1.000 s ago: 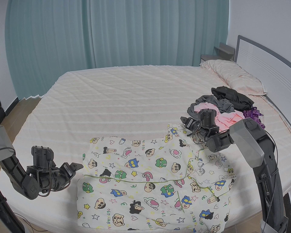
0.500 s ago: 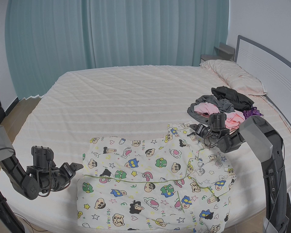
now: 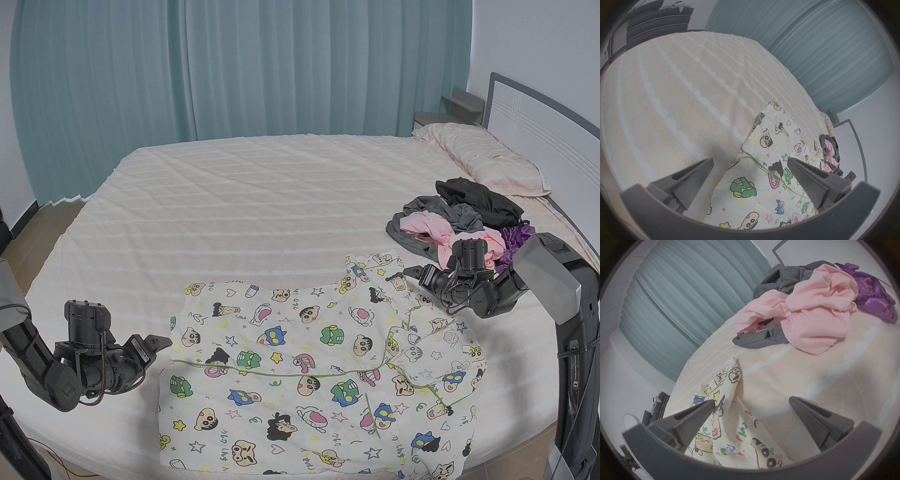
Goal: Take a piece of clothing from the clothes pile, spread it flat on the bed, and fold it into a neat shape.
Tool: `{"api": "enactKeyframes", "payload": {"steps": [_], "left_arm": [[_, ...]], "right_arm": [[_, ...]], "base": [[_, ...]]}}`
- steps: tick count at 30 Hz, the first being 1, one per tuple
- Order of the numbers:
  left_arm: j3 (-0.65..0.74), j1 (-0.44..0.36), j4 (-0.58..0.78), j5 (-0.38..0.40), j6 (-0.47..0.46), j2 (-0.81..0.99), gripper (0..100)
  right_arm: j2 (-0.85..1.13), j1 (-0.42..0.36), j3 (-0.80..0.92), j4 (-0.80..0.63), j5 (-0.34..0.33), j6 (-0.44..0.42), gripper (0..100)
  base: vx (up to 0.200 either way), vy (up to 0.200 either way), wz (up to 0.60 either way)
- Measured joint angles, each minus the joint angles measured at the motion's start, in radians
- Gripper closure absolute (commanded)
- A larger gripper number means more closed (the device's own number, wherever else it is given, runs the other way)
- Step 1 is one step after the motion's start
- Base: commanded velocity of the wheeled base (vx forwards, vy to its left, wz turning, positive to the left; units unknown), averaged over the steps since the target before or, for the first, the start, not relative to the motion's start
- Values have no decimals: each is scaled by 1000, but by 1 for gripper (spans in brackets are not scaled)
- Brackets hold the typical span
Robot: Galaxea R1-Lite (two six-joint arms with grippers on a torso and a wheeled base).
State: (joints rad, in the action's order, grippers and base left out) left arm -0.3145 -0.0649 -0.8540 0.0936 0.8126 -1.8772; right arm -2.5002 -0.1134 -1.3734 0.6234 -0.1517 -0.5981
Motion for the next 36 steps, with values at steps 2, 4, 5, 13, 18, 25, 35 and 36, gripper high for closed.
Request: {"api": "enactKeyframes", "payload": {"steps": [2,4,5,13,18,25,35,36], "left_arm": [[0,0,0,0,0,0,0],[0,0,0,0,0,0,0],[0,0,0,0,0,0,0],[0,0,0,2,1,-2,0],[0,0,0,1,1,-3,0],[0,-1,0,1,1,-3,0],[0,-1,0,0,1,-2,0],[0,-1,0,0,1,-2,0]], "right_arm": [[1,1,10,1,-15,1,0],[3,1,19,2,-24,1,0],[3,0,21,2,-25,1,0],[5,-1,58,-3,-30,41,100],[9,7,71,-4,-30,57,100],[24,29,80,53,-18,58,100],[55,51,129,78,-7,59,0],[56,52,130,78,-3,59,0]], "base": [[0,0,0],[0,0,0],[0,0,0],[0,0,0],[0,0,0],[0,0,0],[0,0,0],[0,0,0]]}}
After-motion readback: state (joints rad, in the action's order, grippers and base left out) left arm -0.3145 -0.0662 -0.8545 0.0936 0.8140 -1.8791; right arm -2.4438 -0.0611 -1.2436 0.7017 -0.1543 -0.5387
